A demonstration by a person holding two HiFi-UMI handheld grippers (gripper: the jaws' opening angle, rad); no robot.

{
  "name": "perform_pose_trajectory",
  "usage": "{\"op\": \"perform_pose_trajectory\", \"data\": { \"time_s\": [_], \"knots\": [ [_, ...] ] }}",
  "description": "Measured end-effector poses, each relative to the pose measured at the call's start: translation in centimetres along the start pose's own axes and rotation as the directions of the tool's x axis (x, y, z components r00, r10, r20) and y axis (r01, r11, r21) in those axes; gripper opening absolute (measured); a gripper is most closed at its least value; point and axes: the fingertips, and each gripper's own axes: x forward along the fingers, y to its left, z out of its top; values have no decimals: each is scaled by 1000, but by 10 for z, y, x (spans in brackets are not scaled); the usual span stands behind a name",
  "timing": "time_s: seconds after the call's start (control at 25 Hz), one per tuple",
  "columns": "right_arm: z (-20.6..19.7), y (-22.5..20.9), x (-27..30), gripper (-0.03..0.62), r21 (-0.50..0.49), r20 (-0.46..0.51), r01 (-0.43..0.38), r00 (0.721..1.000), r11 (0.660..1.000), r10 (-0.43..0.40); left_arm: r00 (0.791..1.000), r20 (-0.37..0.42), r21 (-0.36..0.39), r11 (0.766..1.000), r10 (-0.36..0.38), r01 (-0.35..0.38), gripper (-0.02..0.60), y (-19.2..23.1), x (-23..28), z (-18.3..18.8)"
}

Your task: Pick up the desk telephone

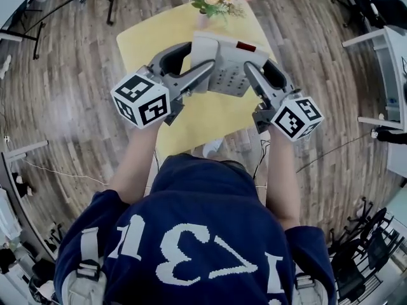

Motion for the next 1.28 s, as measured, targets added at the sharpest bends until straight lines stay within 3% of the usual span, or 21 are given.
{"op": "perform_pose_trajectory", "data": {
  "time_s": [0.16, 0.44, 0.88, 1.28],
  "knots": [
    [31, 22, 1, 218, -43, 47, -42, 998, 998, 44, 995, 97, 53, 999, 4, -9, 284, -12, -14, 34],
    [58, 36, 0, 216, -61, 83, -46, 995, 997, 51, 989, 146, 89, 996, 4, -17, 282, -21, -19, 63],
    [63, 62, -3, 216, -86, 102, -67, 992, 994, 75, 983, 185, 119, 992, 8, -31, 282, -33, -44, 73],
    [71, 54, -7, 216, -98, 110, -62, 991, 993, 72, 984, 178, 120, 992, 5, -27, 282, -36, -33, 77]
  ]
}}
